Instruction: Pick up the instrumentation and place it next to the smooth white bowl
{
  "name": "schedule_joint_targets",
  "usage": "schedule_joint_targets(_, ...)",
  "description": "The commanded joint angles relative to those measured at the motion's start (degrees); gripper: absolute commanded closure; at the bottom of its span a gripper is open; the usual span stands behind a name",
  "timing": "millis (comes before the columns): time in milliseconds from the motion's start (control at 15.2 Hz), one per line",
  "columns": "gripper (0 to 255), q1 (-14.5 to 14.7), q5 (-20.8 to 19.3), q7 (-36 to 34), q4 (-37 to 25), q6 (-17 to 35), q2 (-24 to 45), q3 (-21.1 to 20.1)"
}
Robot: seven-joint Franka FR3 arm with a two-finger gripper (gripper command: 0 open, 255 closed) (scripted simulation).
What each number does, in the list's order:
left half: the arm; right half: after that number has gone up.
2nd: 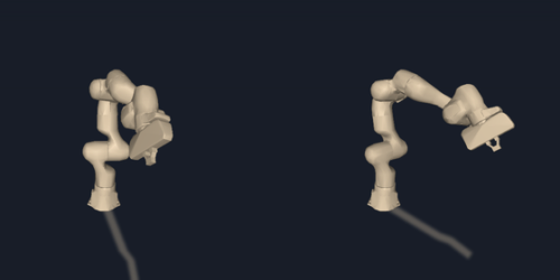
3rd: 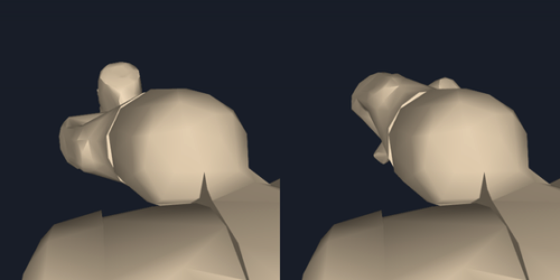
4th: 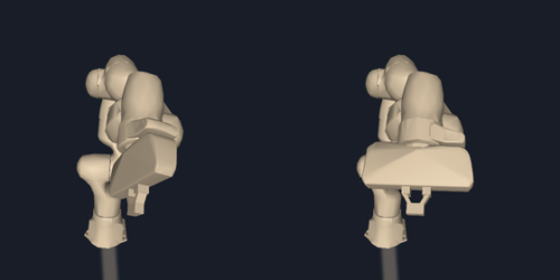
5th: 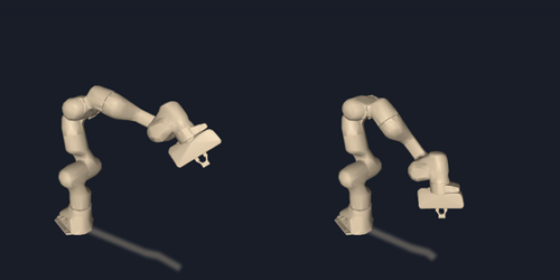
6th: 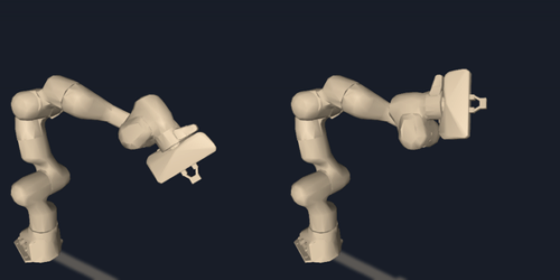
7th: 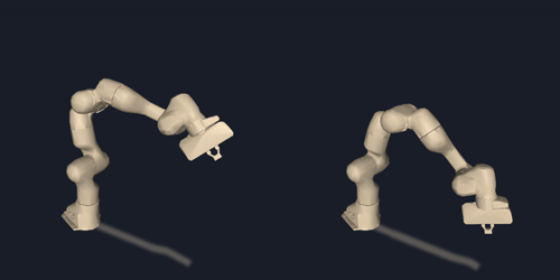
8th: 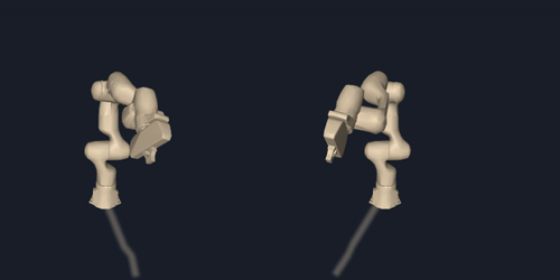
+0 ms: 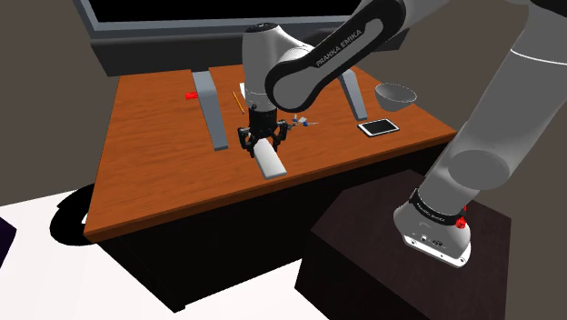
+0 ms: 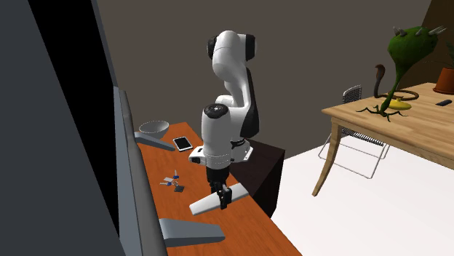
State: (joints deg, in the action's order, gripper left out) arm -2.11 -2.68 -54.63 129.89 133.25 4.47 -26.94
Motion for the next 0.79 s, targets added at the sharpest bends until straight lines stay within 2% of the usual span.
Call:
schedule_joint_targets(0, 255, 0.0, 0.0, 0.0, 0.02, 0.01, 0.03, 0.0)
schedule_joint_targets(528, 255, 0.0, -0.01, 0.0, 0.02, 0.02, 0.03, 0.01)
schedule_joint_targets(726, 255, -0.12, 1.06, 0.75, -0.77, -2.21, -1.6, -0.1)
